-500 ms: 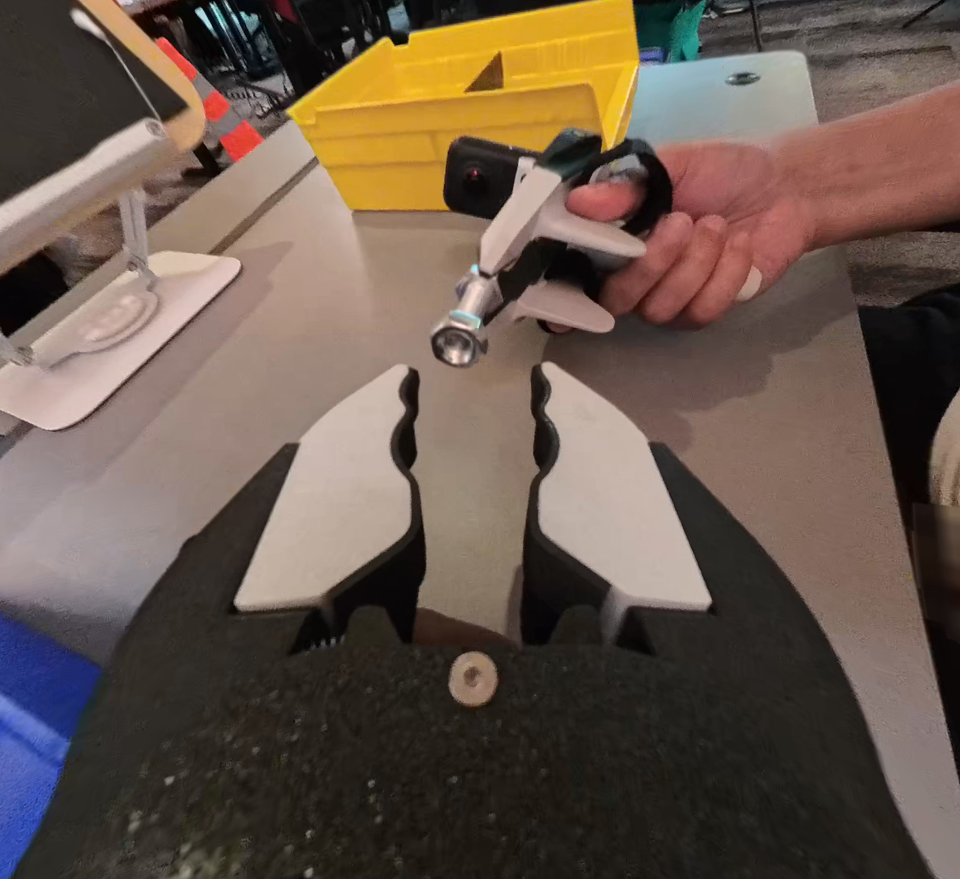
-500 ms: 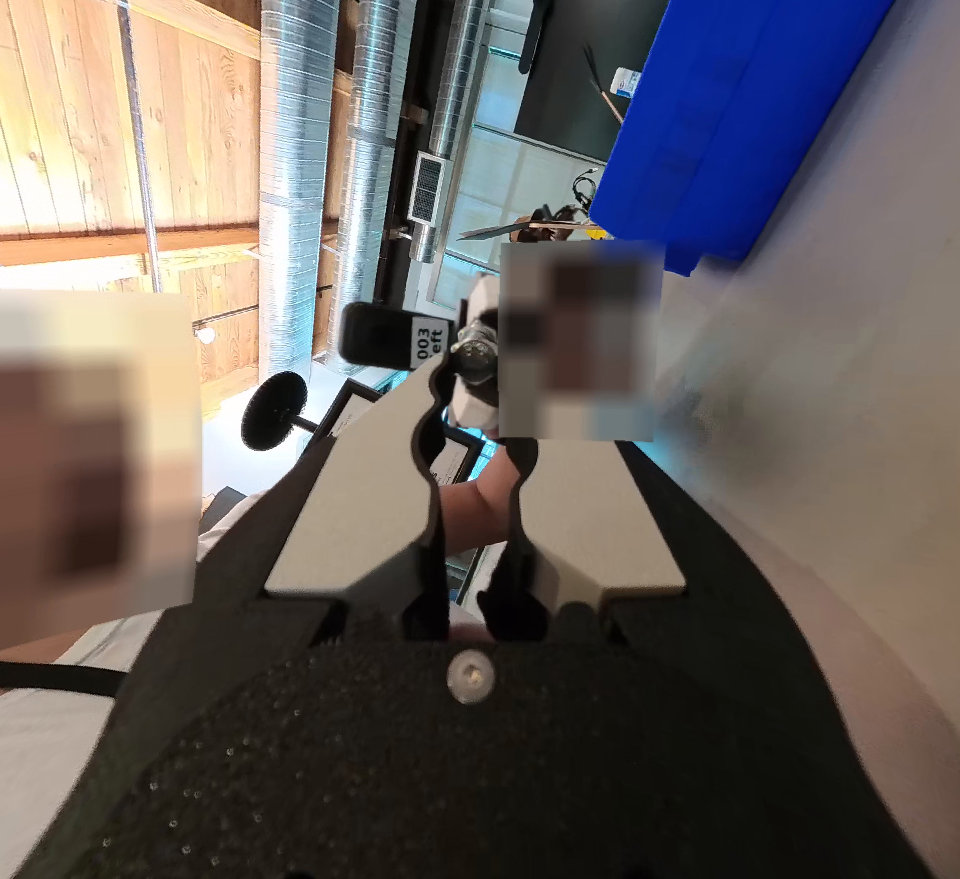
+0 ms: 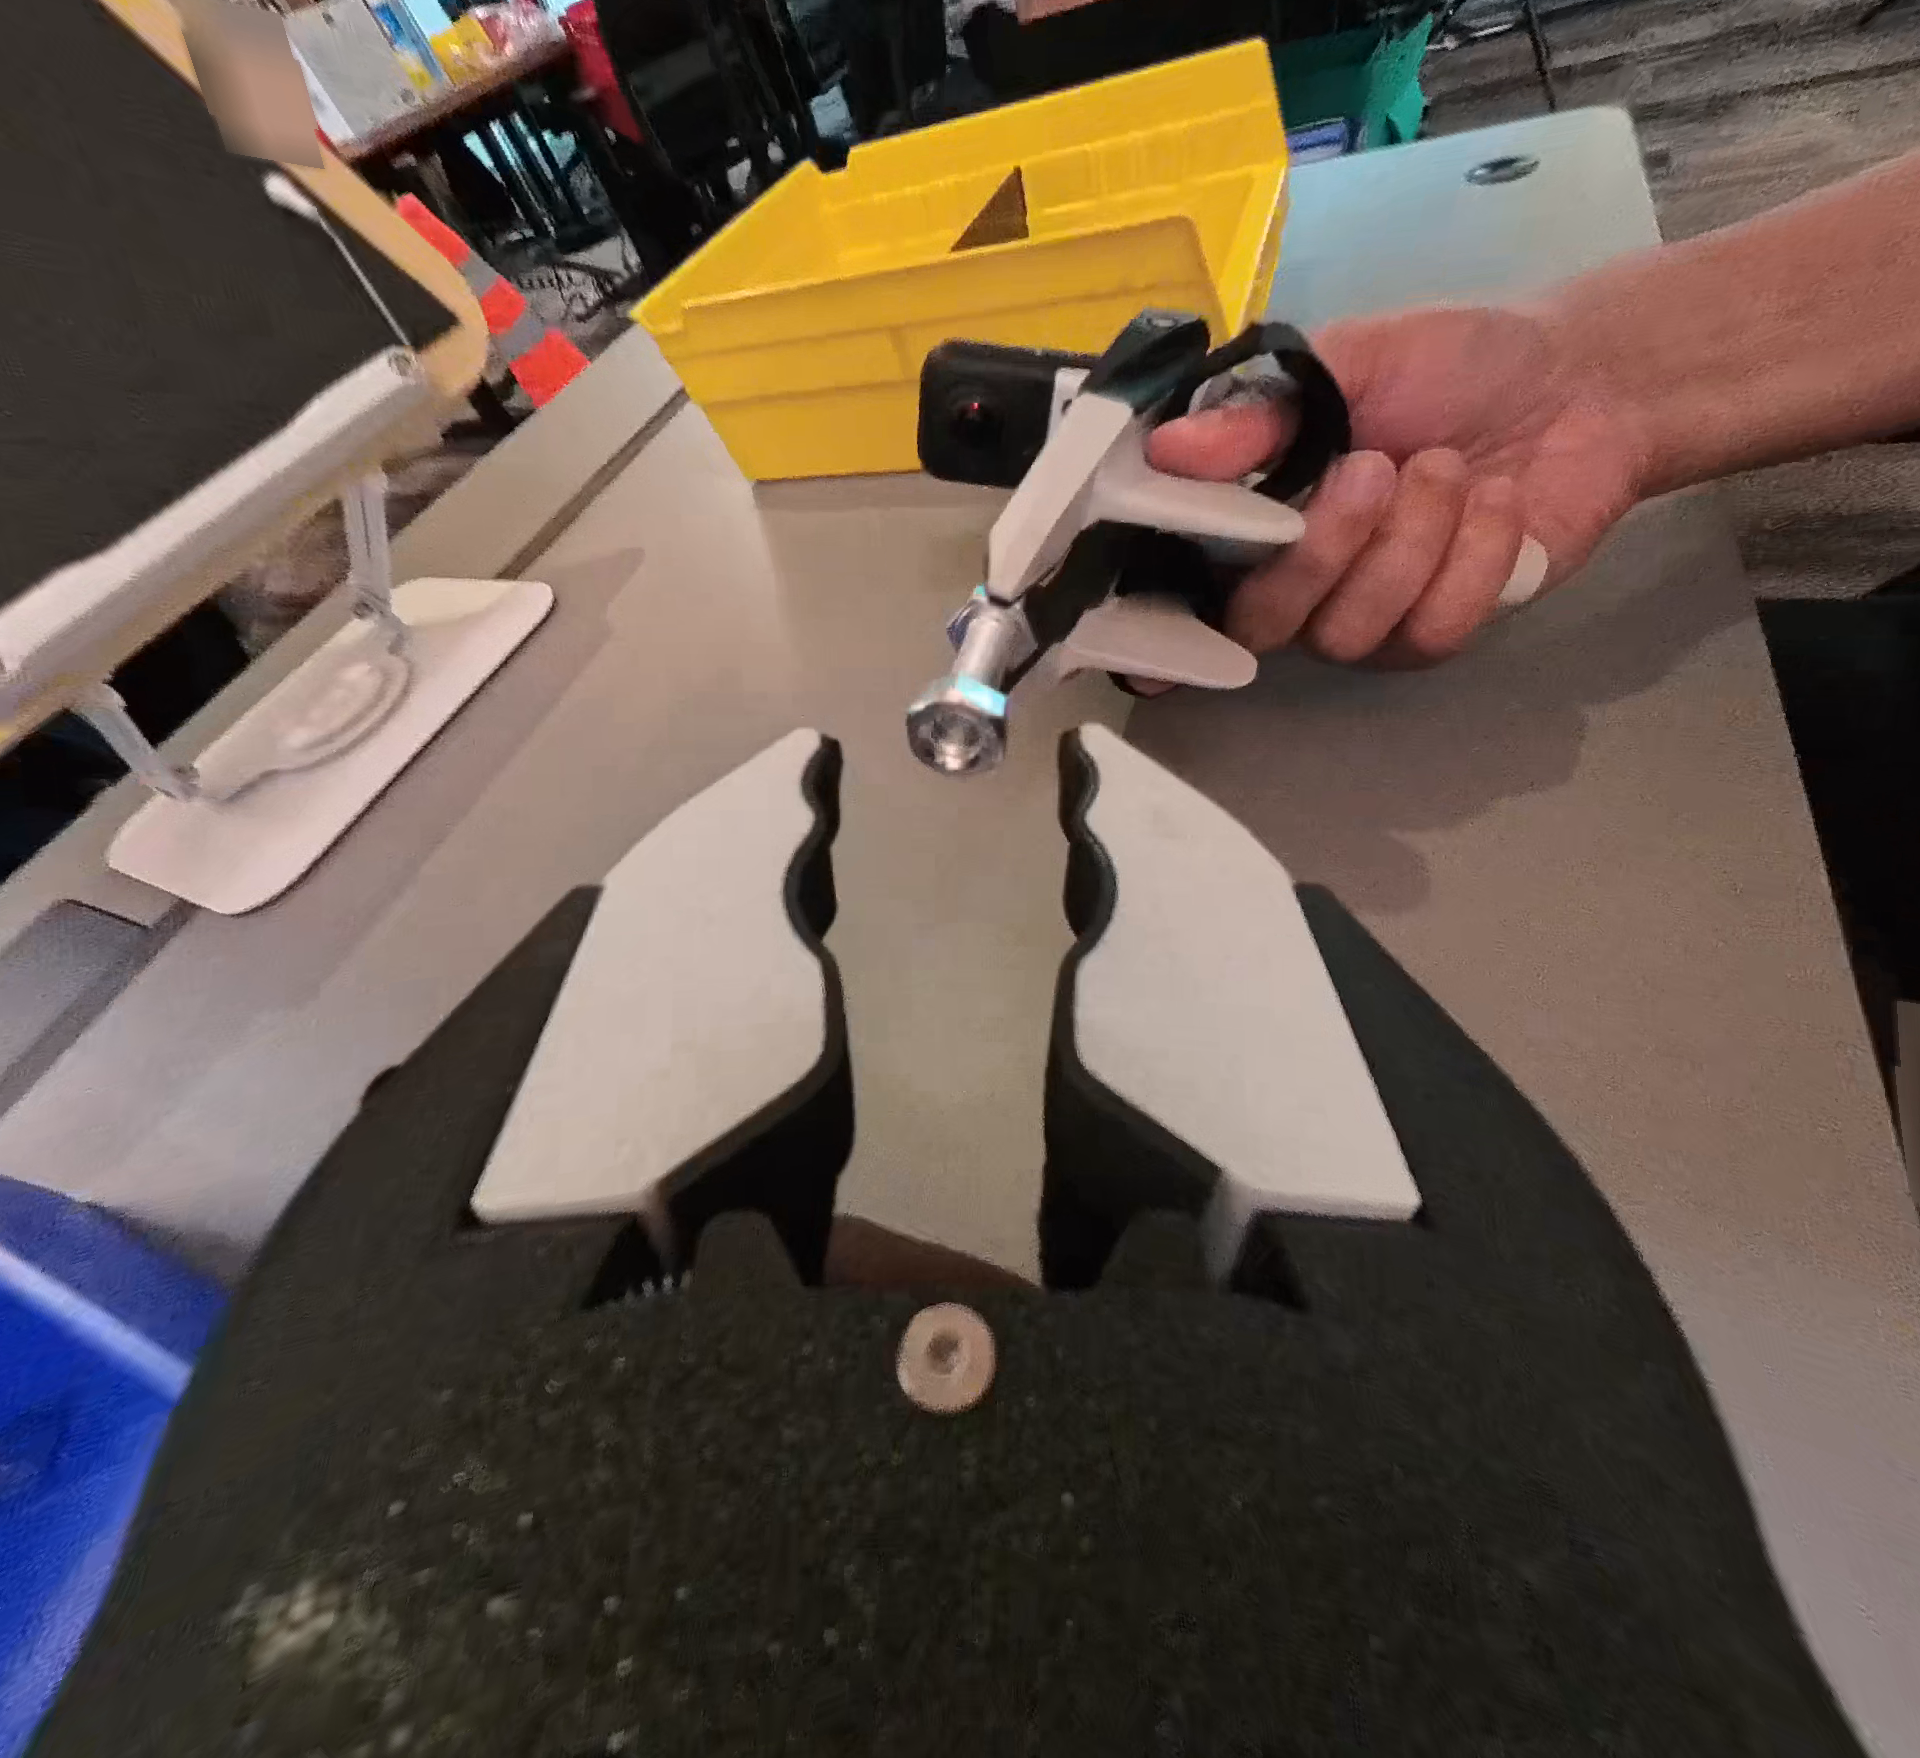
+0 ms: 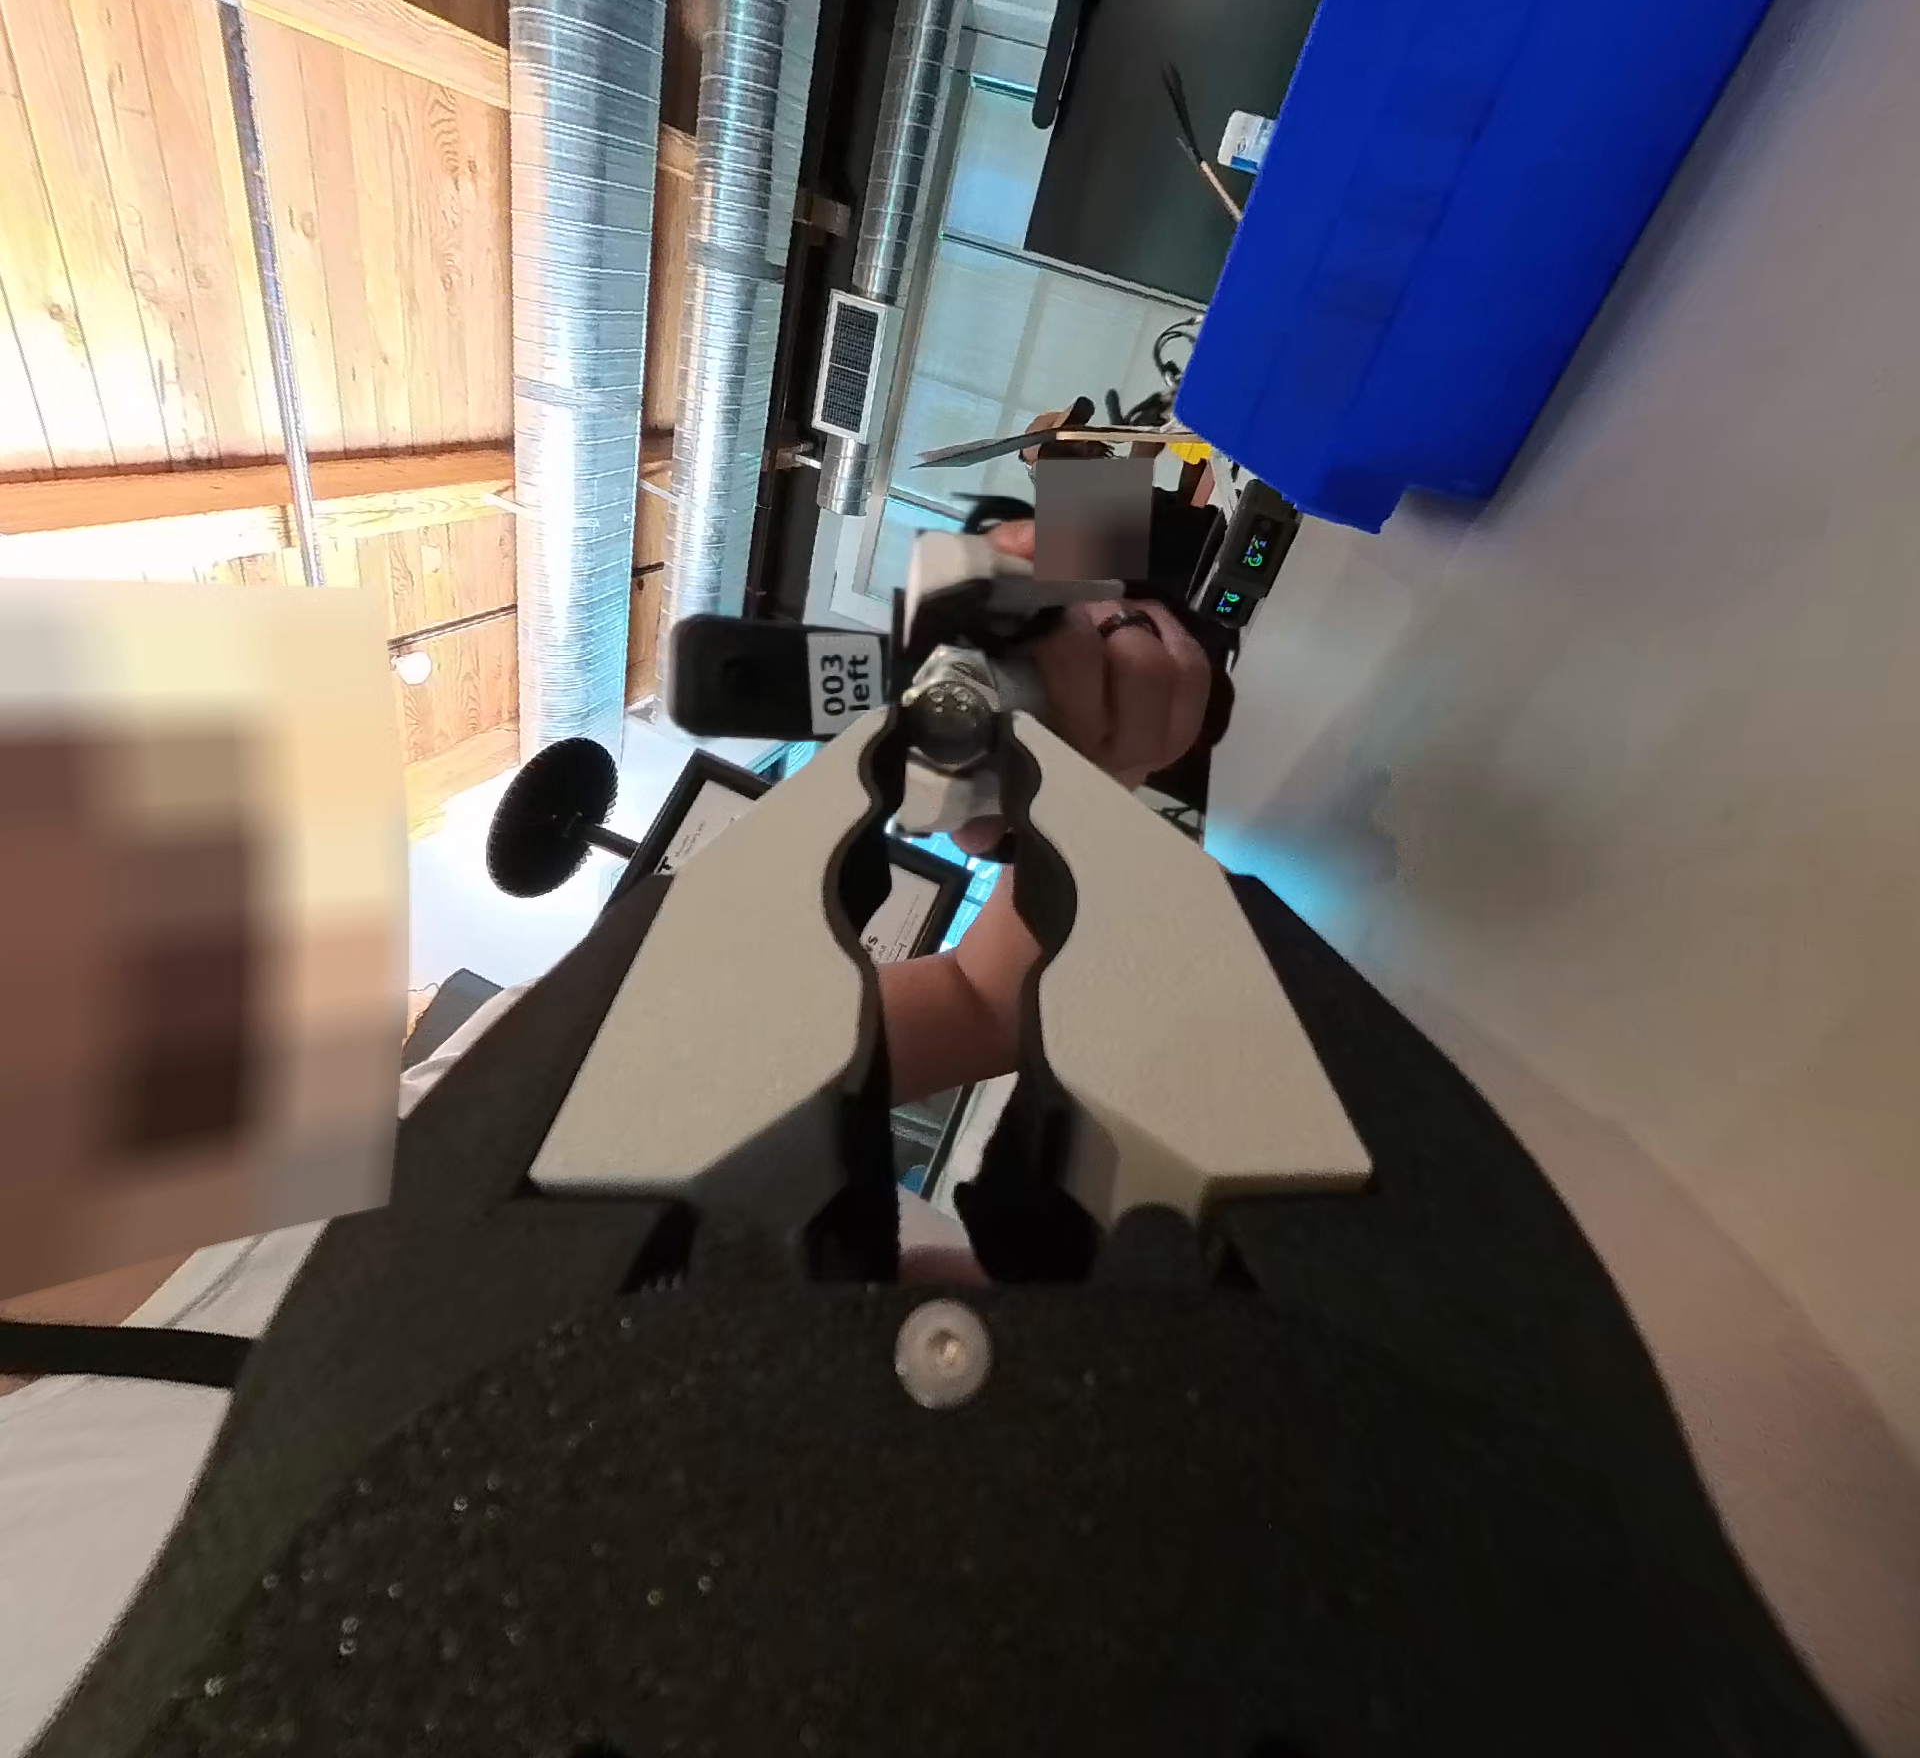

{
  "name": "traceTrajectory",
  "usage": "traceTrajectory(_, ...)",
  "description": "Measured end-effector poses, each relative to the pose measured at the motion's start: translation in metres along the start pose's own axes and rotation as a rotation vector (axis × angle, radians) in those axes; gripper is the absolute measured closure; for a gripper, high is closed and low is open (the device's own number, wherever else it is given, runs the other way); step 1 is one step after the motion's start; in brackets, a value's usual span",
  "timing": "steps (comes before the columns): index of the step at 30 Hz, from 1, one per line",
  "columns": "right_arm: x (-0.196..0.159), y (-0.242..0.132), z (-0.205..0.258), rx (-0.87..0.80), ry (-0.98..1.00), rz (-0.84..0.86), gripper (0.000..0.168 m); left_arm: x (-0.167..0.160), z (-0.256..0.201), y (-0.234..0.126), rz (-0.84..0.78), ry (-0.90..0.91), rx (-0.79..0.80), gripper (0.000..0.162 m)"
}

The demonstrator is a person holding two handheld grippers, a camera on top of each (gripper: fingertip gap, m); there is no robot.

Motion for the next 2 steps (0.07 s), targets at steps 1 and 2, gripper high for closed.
traceTrajectory(1, -0.0012, 0.0002, -0.0015, -0.004, 0.01, 0.007, 0.152, 0.0025, -0.0013, -0.0009, -0.004, 0.036, -0.005, 0.122)
traceTrajectory(2, -0.0035, 0.0007, -0.0021, 0.003, 0.034, 0.023, 0.152, 0.0043, -0.0045, -0.0024, 0.0, 0.075, -0.016, 0.121)
Point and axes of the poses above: each gripper's, where its closed fingertips meet, y out along the fingers, x out of its top, z = x × y across the jaws, the point moved 1 cm from there along -y, back along the fingers, and after that the axes turned 15 degrees about y, right-handed, at the moved point
